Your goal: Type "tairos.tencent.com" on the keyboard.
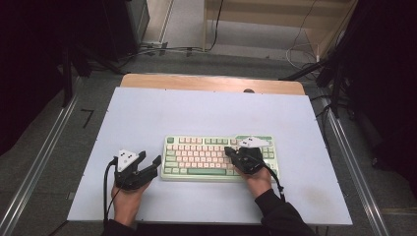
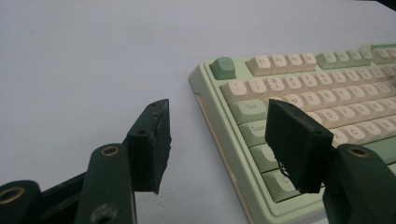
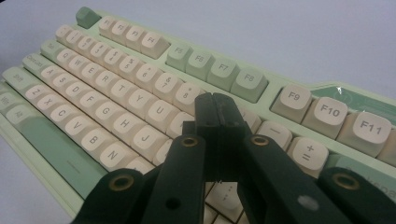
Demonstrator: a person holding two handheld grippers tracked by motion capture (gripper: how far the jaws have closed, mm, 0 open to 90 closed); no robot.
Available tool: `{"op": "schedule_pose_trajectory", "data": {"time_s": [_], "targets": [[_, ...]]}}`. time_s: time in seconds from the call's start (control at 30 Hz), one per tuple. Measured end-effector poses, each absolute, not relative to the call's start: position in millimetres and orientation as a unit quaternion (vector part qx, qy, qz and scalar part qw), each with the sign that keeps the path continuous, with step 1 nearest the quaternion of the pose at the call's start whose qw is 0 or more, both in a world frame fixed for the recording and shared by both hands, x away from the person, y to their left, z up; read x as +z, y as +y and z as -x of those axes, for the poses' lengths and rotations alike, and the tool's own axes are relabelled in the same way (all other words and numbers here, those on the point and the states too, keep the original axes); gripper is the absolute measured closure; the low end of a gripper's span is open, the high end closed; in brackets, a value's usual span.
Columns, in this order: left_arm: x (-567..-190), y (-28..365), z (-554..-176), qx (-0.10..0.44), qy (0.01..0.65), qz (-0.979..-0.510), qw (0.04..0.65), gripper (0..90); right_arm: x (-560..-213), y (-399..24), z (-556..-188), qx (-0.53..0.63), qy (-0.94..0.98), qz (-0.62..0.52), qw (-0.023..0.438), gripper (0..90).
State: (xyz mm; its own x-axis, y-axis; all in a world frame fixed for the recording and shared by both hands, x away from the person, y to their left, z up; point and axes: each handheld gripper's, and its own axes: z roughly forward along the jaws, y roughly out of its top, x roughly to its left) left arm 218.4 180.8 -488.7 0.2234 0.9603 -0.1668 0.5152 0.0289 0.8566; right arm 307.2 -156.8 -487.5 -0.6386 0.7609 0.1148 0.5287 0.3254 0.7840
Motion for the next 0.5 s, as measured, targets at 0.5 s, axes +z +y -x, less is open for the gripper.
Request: {"op": "schedule_pose_trajectory", "data": {"time_s": [0.5], "targets": [[-488.9,180.5,-218.3,0.254,0.569,-0.649,0.437,41.0,-491.1,-154.8,-309.1,0.411,0.806,-0.403,0.135,87.5]]}}
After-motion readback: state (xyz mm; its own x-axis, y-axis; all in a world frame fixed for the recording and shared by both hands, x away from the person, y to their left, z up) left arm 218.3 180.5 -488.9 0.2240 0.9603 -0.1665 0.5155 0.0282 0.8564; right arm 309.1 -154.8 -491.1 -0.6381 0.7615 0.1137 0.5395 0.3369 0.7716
